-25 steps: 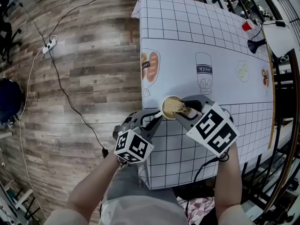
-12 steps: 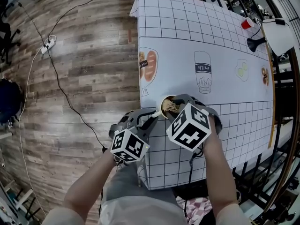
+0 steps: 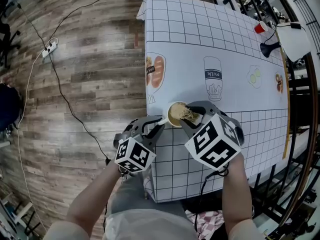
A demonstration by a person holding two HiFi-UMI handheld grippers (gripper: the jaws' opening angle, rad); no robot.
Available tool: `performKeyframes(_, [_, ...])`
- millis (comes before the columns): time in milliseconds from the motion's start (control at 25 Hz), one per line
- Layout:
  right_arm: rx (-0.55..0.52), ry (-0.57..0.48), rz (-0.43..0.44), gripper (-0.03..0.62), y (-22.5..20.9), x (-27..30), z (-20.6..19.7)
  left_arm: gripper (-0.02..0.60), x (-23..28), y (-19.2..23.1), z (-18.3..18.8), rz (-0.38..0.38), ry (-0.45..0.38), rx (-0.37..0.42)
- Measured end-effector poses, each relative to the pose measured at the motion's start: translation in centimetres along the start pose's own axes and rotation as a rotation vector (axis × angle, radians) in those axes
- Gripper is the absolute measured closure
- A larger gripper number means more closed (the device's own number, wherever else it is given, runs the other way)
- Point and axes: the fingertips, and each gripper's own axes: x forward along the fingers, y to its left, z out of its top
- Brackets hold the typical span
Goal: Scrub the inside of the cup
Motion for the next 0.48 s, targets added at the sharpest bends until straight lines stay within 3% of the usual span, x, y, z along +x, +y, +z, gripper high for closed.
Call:
performKeyframes(280, [-0.084, 0.113, 0.008, 0.467, 1.3, 4.6, -1.8, 0.522, 0.2, -0.4, 0.0, -0.006, -0.014, -0.003])
performKeyframes(480, [0.053, 0.062, 0.156, 0.470, 2.3, 4.7, -1.8, 0.522, 0.0, -0.6, -0.4, 0.005, -0.005, 0.013])
